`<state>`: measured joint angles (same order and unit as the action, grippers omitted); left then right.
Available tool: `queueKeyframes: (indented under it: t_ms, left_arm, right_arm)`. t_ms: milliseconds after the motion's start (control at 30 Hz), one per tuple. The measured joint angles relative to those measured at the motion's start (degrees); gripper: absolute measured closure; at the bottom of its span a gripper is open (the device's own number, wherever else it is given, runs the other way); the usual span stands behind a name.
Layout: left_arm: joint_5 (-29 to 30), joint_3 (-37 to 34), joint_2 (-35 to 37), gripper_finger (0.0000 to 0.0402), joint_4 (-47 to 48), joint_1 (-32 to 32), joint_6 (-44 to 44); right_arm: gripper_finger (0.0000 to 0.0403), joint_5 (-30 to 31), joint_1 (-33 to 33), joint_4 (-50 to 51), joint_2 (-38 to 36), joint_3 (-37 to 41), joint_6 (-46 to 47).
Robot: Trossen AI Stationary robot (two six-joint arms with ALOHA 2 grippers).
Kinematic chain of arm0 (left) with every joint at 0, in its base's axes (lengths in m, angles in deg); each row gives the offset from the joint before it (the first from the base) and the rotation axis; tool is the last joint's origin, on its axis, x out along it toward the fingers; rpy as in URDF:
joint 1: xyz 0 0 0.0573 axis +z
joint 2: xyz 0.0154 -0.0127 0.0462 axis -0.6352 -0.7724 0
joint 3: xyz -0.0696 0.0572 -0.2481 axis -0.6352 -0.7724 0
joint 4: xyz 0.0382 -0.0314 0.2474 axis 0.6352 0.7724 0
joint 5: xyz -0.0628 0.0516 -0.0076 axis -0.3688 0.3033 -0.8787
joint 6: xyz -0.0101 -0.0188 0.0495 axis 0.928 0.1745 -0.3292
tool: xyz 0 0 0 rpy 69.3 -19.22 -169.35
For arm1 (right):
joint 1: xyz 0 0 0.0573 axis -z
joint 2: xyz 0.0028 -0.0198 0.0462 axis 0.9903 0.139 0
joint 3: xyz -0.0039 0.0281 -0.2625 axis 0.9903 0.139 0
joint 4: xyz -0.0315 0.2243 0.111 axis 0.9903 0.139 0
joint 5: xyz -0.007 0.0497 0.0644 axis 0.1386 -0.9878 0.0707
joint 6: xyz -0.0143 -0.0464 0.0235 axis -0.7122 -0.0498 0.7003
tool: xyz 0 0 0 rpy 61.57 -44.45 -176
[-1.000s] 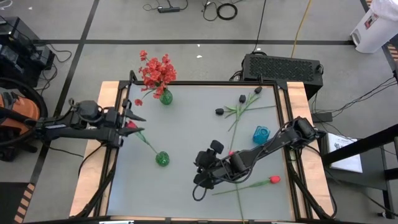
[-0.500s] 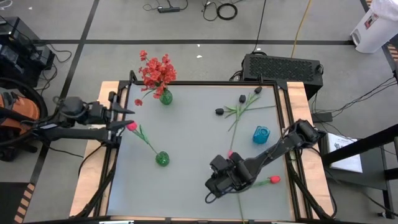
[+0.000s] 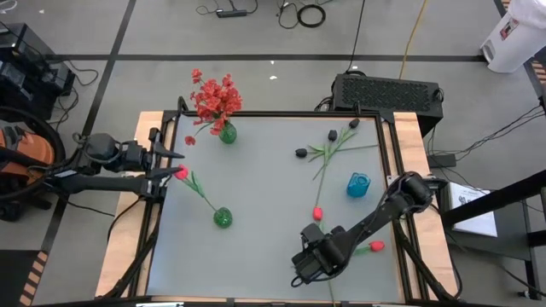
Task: Sort flowers into vase by color
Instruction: Put the top red flower into the bottom green vase
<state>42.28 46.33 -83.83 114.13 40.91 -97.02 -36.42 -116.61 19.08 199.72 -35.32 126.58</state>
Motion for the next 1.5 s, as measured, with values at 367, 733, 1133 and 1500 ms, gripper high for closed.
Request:
queueKeyframes:
  t_ms: [367,733,1133,1500]
  left_arm:
    - [0.00,-0.02,0.00,0.0239,0.53,-0.02,0.02]
    - [-0.07,-0.04,0.00,0.0239,2.43,-0.02,0.04]
    - [-0.09,-0.04,0.00,0.0239,2.47,0.00,0.04]
    - [-0.09,-0.04,0.00,0.0239,2.47,-0.02,0.04]
  right_arm:
    - [0.0234,-3.38,1.19,2.67,2.38,0.02,1.44]
    - [0.0234,-6.00,1.26,-0.17,2.32,4.38,1.42]
    - [0.0234,-7.86,1.26,-4.72,2.31,8.09,0.69]
    - [0.0289,-7.73,1.26,-8.34,2.31,8.09,-0.18]
